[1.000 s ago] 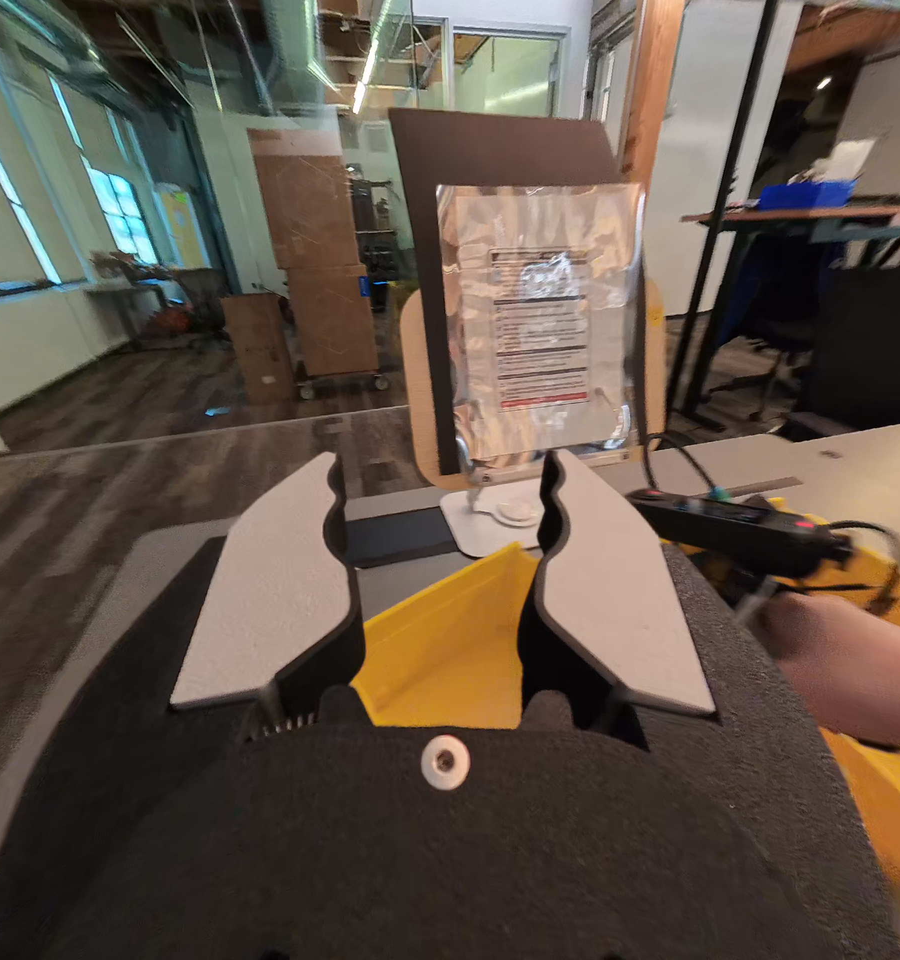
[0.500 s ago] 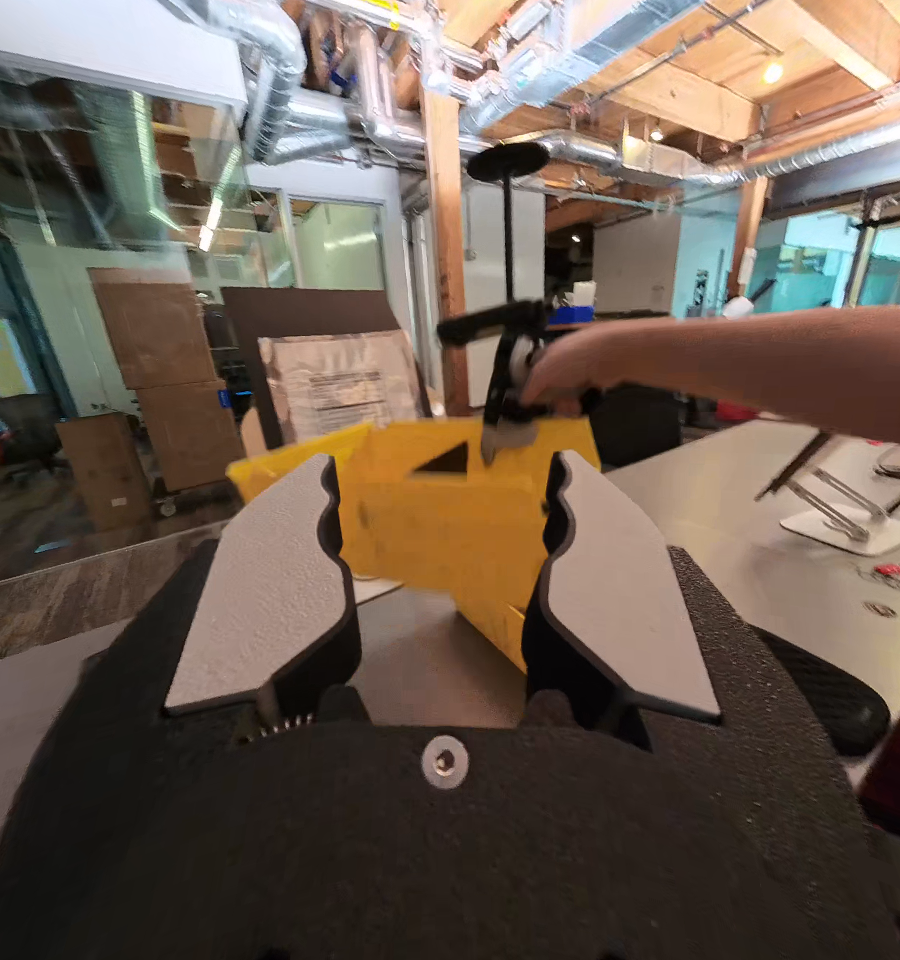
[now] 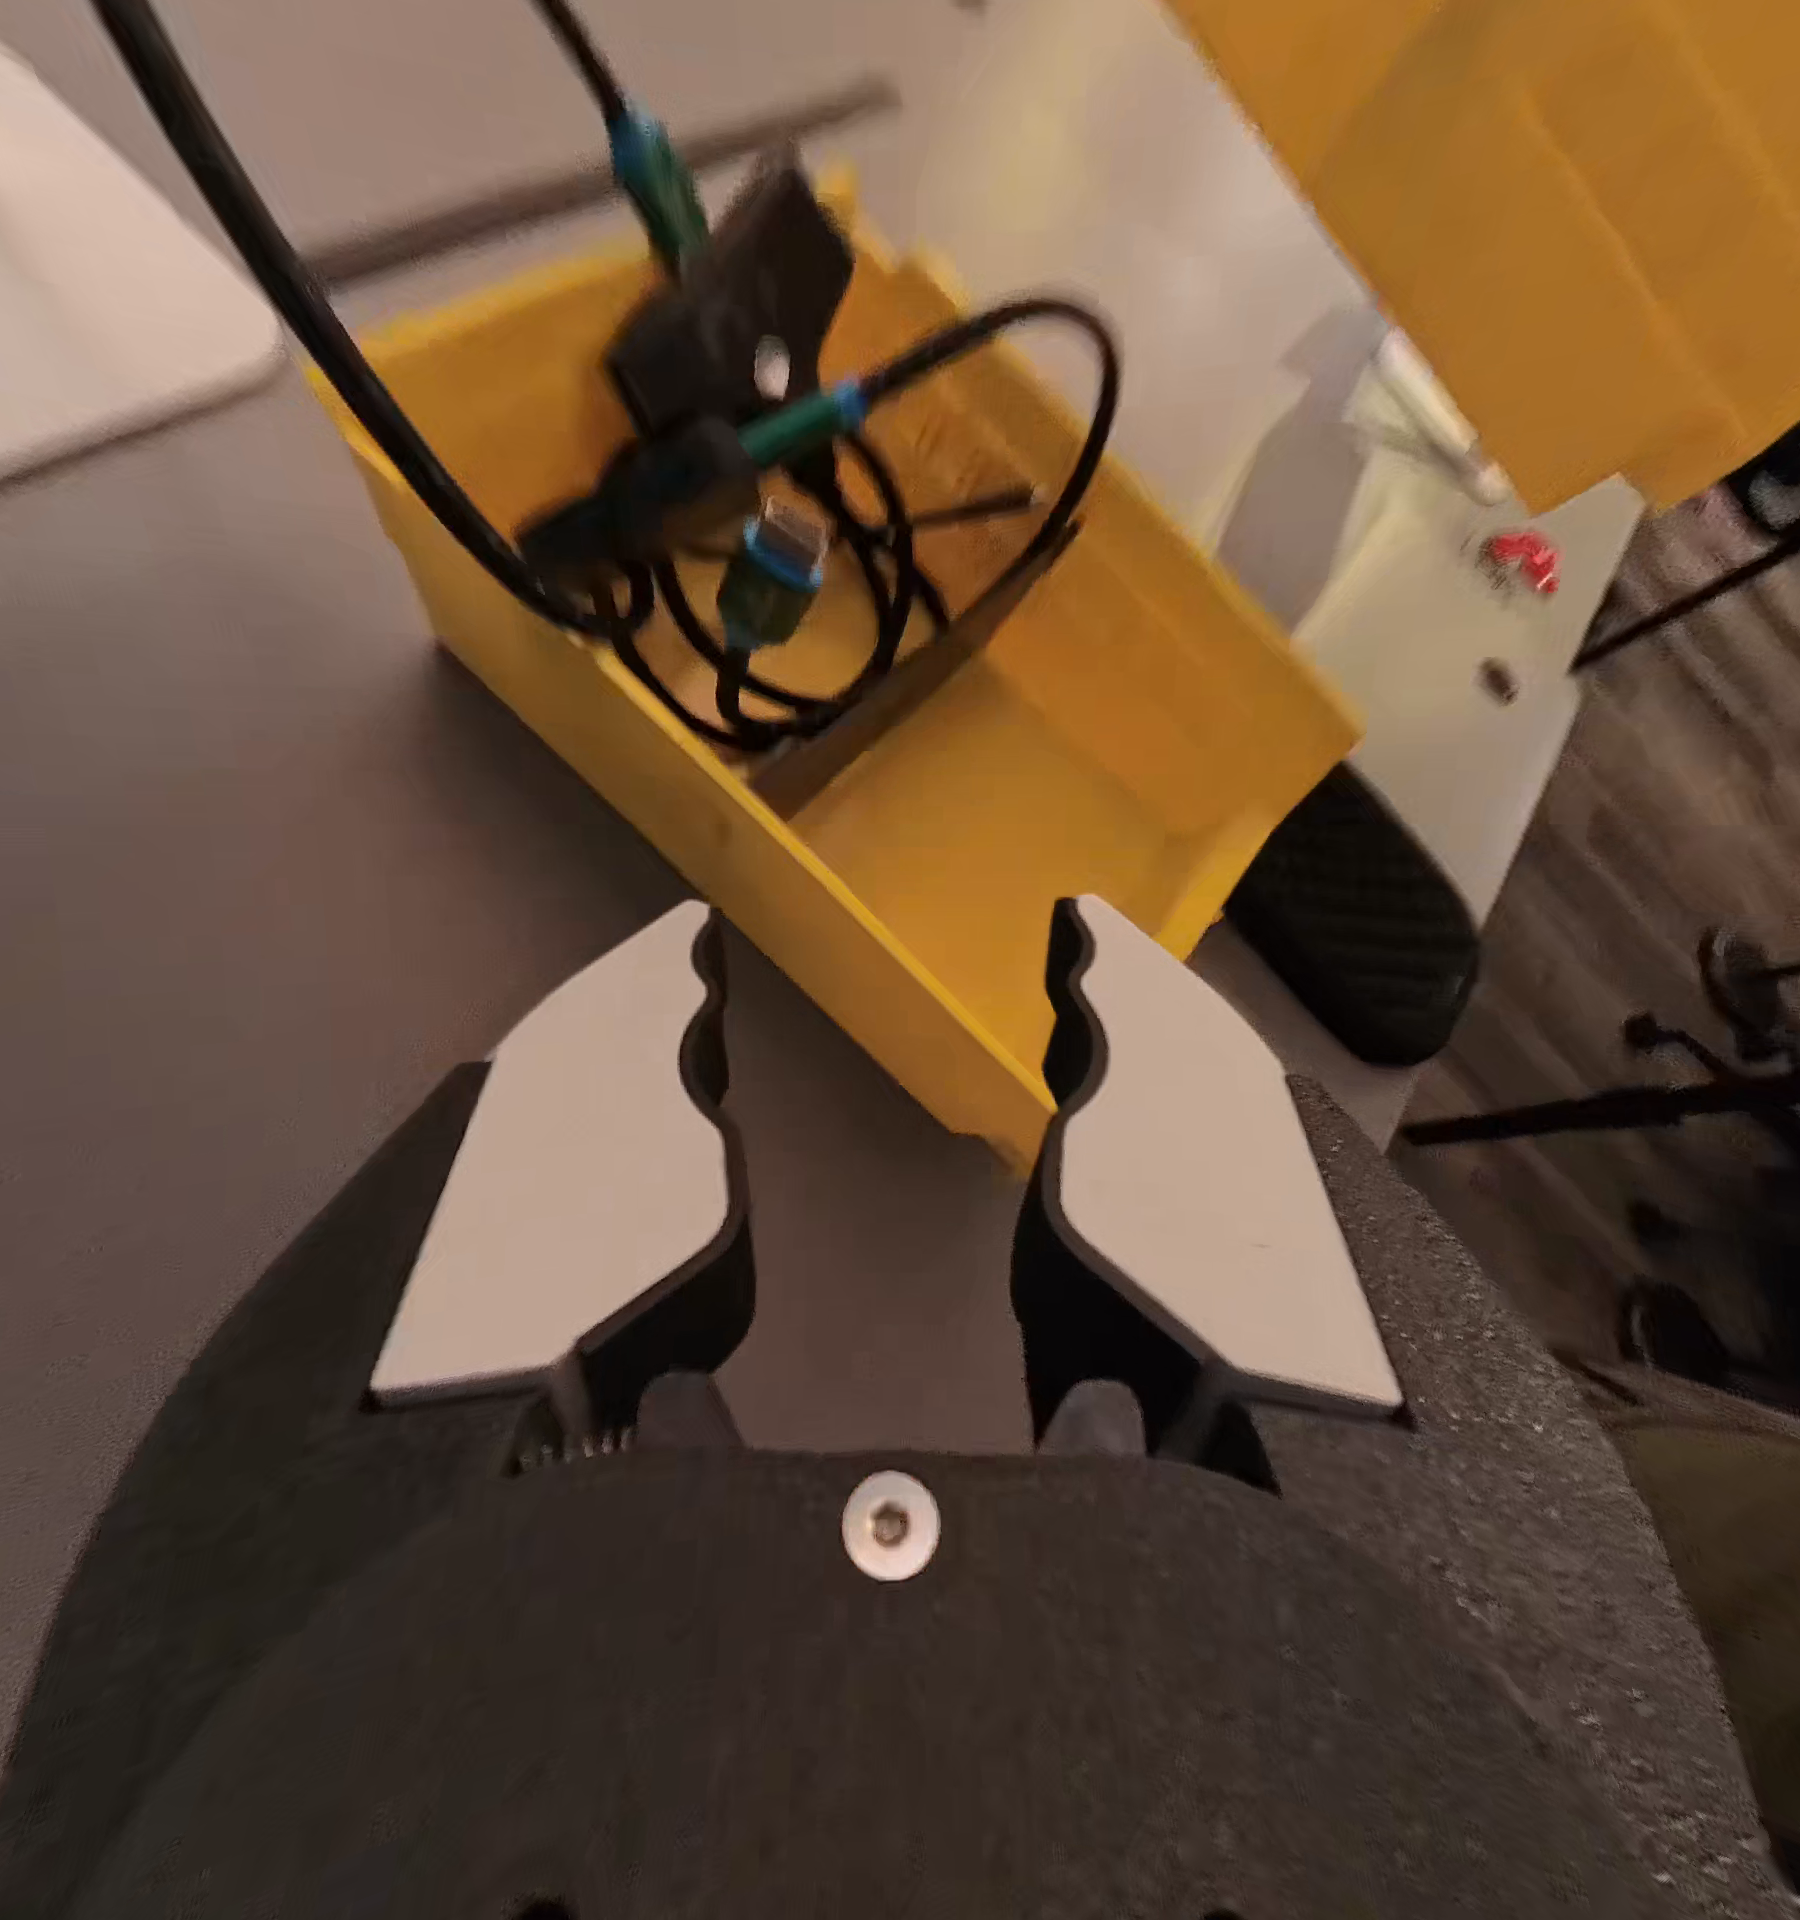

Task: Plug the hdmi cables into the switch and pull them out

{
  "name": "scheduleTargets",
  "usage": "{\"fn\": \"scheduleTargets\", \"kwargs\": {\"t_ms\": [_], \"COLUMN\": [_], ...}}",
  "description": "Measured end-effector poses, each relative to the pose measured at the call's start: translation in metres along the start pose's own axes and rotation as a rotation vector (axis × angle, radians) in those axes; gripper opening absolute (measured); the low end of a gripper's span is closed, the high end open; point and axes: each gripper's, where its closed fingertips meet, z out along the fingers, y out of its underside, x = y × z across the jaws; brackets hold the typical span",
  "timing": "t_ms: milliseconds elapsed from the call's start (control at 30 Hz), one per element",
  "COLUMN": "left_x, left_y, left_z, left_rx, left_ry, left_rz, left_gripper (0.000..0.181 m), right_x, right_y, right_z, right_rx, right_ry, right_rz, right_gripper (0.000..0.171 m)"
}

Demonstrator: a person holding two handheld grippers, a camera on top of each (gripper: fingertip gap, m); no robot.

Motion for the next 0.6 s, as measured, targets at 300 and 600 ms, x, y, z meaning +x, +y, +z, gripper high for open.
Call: {"fn": "scheduleTargets", "kwargs": {"t_ms": [300,600], "left_x": [-0.008,-0.011], "left_y": [0.026,0.064], "left_z": [0.071,0.096], "left_rx": [-0.381,-0.679], "left_ry": [0.034,-0.085], "left_rz": [-0.281,-0.231], "left_gripper": [0.052,0.041], "right_x": [0.056,0.027], "right_y": [0.034,0.04], "right_z": [0.091,0.135], "right_rx": [-0.142,-0.174], "right_ry": [-0.008,-0.017], "right_rz": [0.038,-0.037], "right_gripper": [0.009,0.01]}}
